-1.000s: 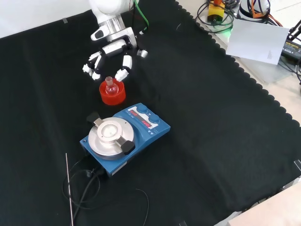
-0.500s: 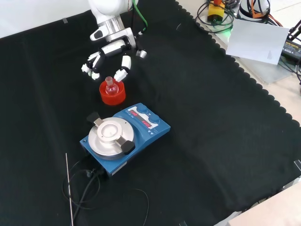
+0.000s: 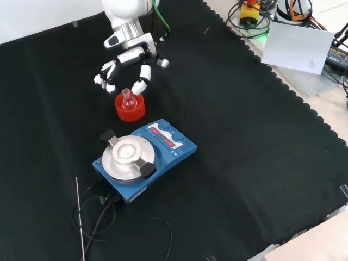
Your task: Pick up the round-bottom flask.
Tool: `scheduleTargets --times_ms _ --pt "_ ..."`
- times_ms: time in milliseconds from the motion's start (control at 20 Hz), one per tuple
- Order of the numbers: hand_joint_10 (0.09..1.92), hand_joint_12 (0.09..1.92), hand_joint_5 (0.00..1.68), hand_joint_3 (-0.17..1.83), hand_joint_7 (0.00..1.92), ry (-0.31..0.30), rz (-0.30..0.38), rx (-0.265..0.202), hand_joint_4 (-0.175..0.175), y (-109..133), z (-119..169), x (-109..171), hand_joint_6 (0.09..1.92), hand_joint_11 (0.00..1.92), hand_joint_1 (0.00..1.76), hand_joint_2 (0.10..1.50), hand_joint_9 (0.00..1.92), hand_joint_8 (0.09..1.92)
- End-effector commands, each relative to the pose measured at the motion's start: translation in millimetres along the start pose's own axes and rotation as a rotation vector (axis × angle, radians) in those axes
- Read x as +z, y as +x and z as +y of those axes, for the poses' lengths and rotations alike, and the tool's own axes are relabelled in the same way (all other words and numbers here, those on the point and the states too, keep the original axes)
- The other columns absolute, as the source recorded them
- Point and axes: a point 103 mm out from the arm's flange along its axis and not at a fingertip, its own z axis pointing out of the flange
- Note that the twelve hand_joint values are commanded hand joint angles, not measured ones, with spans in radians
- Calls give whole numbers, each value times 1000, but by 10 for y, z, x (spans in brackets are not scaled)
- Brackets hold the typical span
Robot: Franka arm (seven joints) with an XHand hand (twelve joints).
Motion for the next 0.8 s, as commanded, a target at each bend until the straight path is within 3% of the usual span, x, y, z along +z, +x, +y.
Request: scheduleTargets --times_ms 50,350,800 --pt "594 1328 590 703 102 5 -11 -2 26 63 -4 76 545 0 948 561 351 428" --pt "595 1328 605 705 107 -2 -3 -1 28 16 12 50 564 0 945 567 354 431" --pt "604 1358 809 676 156 -24 -6 -1 67 50 38 69 709 22 920 661 403 458"
